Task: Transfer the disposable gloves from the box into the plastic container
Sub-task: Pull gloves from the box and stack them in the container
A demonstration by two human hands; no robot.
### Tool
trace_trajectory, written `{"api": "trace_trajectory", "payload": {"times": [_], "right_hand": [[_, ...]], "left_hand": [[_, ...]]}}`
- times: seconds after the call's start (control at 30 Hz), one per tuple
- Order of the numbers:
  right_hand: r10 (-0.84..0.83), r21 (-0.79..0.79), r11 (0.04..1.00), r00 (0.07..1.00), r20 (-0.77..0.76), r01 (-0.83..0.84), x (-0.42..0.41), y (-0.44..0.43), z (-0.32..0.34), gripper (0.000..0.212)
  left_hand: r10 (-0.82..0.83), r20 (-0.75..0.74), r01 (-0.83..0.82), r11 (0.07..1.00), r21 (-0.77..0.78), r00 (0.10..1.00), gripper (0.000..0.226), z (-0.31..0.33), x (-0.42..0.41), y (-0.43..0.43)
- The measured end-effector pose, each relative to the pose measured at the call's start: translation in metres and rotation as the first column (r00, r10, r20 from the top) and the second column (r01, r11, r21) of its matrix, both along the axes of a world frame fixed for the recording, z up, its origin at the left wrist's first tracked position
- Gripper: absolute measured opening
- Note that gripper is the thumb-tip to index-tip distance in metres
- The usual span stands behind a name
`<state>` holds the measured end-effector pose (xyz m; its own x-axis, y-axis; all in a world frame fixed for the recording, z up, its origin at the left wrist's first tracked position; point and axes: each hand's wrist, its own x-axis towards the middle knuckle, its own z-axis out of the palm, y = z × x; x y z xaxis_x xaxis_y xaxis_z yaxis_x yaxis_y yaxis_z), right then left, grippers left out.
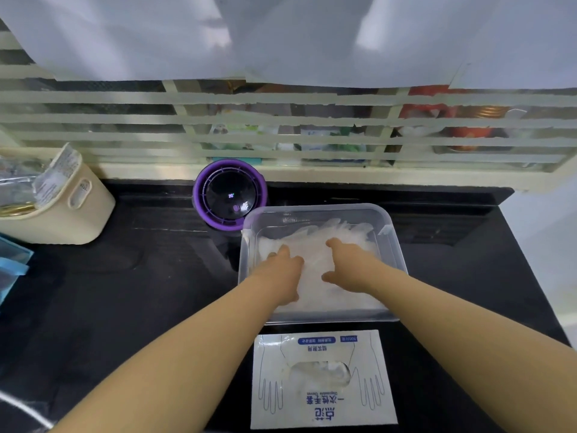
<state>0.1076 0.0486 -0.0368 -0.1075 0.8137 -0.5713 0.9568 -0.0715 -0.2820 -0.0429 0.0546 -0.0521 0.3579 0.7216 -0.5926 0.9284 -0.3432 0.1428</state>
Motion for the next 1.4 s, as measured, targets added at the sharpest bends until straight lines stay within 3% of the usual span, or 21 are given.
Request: {"api": "trace_trajectory", "payload": {"times": [0.2,0.33,0.4,0.47,0.53,0.6,0.67,0.77,0.87,1.07,1.27,1.4], "right_hand": [[-0.015,-0.212,0.977,0.996,0.091,0.034,0.0,0.008,-0.015,0.105],[0.029,-0.24,0.971,0.98,0.199,0.02,-0.004,0.005,-0.029,0.119],[0.023,-0.283,0.959,0.987,0.16,0.024,-0.005,0.004,-0.015,0.114],[0.128,-0.291,0.953,0.982,0.137,-0.083,-0.002,0.002,0.014,0.096],[0.262,-0.157,0.96,0.943,0.204,-0.232,0.005,0.001,0.044,0.064],[0.262,0.055,0.957,0.931,0.254,-0.284,0.007,0.003,0.063,0.036],[0.247,0.234,0.929,0.951,0.185,-0.287,-0.002,0.003,0.067,0.025],[0.383,0.23,0.9,0.924,-0.013,-0.37,-0.026,-0.007,0.049,0.028],[0.342,0.104,0.937,0.936,-0.082,-0.333,-0.025,-0.012,0.016,0.03],[0.36,-0.158,0.924,0.932,0.046,-0.349,0.0,-0.014,-0.004,0.035],[0.347,-0.2,0.925,0.932,0.101,-0.322,-0.001,-0.009,-0.023,0.028],[0.331,-0.224,0.928,0.935,0.125,-0.299,0.0,-0.007,-0.025,0.047]], "left_hand": [[0.048,-0.184,-0.058,0.997,-0.051,0.982,0.09,-0.019,0.006,-0.003],[0.084,-0.217,-0.099,0.993,-0.061,0.972,0.09,-0.023,0.011,-0.002],[0.088,-0.222,-0.103,0.993,-0.058,0.971,0.088,-0.024,0.012,-0.002],[0.071,-0.227,-0.086,0.994,-0.06,0.971,0.088,-0.024,0.011,-0.002],[0.054,-0.22,-0.07,0.995,-0.065,0.974,0.086,-0.023,0.011,-0.002],[0.033,-0.201,-0.055,0.993,-0.104,0.979,0.085,-0.019,0.009,-0.002],[0.03,-0.176,-0.06,0.984,-0.17,0.984,0.091,-0.017,0.007,0.0],[0.023,-0.154,-0.054,0.979,-0.198,0.988,0.092,-0.016,0.003,0.002],[0.082,-0.141,-0.109,0.975,-0.196,0.987,0.092,-0.012,0.002,-0.003],[0.139,-0.119,-0.156,0.976,-0.152,0.983,0.104,-0.017,0.001,-0.004],[0.19,-0.163,-0.218,0.959,-0.179,0.968,0.11,-0.017,0.008,0.0],[0.186,-0.185,-0.223,0.952,-0.211,0.965,0.107,-0.009,0.009,-0.001]]}}
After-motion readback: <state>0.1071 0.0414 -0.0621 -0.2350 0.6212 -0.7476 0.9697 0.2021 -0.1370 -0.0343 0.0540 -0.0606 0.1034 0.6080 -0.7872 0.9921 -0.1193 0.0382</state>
